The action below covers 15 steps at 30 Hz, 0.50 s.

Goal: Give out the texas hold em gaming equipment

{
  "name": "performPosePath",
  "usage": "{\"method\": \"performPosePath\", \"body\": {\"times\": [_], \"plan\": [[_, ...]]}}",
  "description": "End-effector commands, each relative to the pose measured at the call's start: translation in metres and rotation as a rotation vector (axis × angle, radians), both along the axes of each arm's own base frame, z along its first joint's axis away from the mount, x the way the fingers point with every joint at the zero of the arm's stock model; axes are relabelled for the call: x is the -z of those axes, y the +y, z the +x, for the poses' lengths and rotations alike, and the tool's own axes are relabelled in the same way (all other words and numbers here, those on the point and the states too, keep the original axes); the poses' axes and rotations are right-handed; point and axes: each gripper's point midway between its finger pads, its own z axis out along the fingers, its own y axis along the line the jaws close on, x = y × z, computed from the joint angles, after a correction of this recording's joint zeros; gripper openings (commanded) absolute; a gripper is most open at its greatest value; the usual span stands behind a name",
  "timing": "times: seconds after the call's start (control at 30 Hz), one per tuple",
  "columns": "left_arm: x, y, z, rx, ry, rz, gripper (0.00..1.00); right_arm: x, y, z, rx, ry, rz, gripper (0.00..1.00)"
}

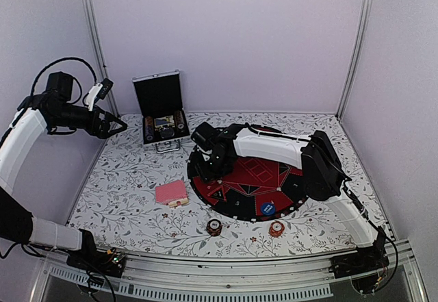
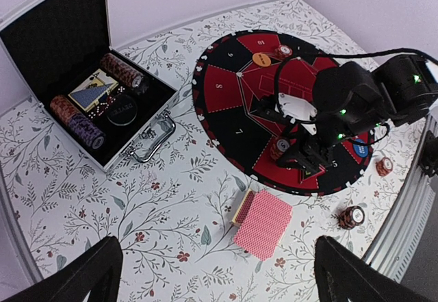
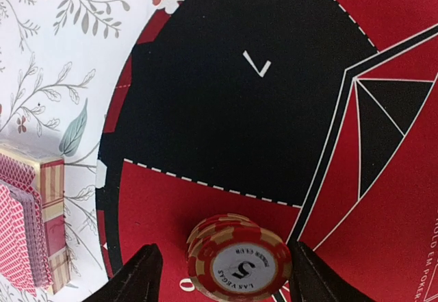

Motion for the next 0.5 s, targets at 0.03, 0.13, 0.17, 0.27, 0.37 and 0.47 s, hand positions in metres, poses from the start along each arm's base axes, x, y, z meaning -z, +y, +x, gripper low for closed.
{"method": "performPosePath", "body": {"times": [0.03,0.13,0.17,0.27,0.37,0.47], "plan": [[-0.005,0.000,-0.003,0.012,-0.028,-0.004,1.00,-0.039,0.006,0.012,0.008,-0.064,0.064,0.69],[-0.007,-0.001,-0.003,0.011,-0.030,-0.004,1.00,-0.061,0.003,0.016,0.017,-0.096,0.083,0.69],[-0.007,-0.001,-0.004,0.011,-0.031,-0.004,1.00,-0.068,0.002,0.017,0.018,-0.107,0.086,0.69],[-0.008,-0.001,-0.004,0.011,-0.035,-0.006,1.00,-0.097,-0.002,0.018,0.023,-0.144,0.107,0.69],[-0.008,0.000,-0.003,0.010,-0.035,-0.004,1.00,-0.120,-0.013,0.012,0.040,-0.155,0.118,0.69],[-0.009,0.001,-0.002,0.005,-0.032,0.001,1.00,-0.134,-0.029,-0.003,0.051,-0.152,0.137,0.70]]}}
